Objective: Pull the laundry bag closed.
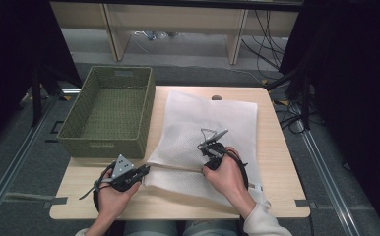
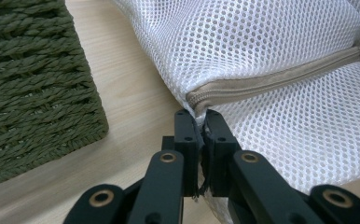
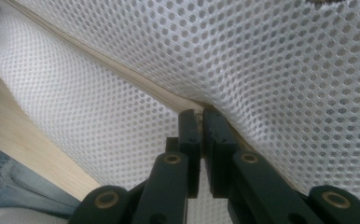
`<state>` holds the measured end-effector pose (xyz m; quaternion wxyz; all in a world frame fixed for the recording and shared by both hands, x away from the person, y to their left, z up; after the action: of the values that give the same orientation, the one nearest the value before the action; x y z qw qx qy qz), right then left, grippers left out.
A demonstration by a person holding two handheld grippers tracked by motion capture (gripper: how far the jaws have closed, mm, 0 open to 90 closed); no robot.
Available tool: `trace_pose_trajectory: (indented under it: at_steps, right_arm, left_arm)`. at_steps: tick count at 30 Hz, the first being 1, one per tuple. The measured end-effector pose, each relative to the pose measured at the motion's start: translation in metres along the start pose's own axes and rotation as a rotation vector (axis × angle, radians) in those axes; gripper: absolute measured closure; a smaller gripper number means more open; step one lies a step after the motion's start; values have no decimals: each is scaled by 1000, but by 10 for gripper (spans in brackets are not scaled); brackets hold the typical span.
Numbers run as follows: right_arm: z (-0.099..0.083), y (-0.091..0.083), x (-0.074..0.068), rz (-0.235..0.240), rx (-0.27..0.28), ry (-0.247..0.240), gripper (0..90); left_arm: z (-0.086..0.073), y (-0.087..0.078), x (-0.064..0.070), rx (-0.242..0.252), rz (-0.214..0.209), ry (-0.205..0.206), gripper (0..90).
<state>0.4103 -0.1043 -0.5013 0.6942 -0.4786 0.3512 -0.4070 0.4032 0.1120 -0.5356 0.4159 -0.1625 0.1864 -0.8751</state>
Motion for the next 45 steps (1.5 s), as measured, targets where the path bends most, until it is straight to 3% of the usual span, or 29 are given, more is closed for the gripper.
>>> trace_pose_trajectory:
  at_steps: [3,5,11,13,16,18,21,22,30,33,34,36,38,45]
  right_arm:
    - [0,-1,0,0,4,24,873]
    - [0,0,2,-4,5,4,873]
    - [0,0,1,6,15,13,873]
    - [0,1,3,2,23,-11,873]
    - [-1,0,3,-2,3,14,873]
    - [-2,0,3,3,4,3,873]
    - [-3,-1,3,0,-12,43,873]
    - [-3,-1,4,-3,1,22,873]
    - [-3,0,7,-10,6,-6,873]
    - [-4,-1,6,-3,-7,24,873]
    - [-3,0,8,-7,5,-6,873]
    - [-5,-1,6,-8,-5,33,873]
    - [-5,-1,8,-6,-4,11,873]
    - [-6,-1,10,-21,-9,11,873]
  left_arm:
    - [0,0,-1,1,3,6,845]
    - [0,0,-1,1,4,6,846]
    - [0,0,-1,1,3,6,846]
    - [0,0,-1,2,2,4,845]
    - [0,0,-1,1,2,5,845]
    - [0,0,-1,0,3,7,845]
    - [0,0,-1,1,2,5,846]
    - [0,0,-1,1,2,7,845]
    - [0,0,-1,2,2,3,845]
    - [0,0,-1,0,2,7,846]
    - [0,0,-1,1,3,4,845]
    - [0,0,-1,1,2,4,845]
    - [0,0,-1,1,2,6,846]
    - [0,-1,-1,1,1,3,845]
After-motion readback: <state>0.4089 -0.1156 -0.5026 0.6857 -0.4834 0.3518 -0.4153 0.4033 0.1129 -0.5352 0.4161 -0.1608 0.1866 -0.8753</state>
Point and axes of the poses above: each handheld gripper's, and its own axes: y roughly forward along the jaws, z roughly out of its top, x roughly to its right, the point moved 9 cm from there along y, roughly forward along the jaws, and after that the axes turned 3 degrees about -z, right-handed, at the moved point
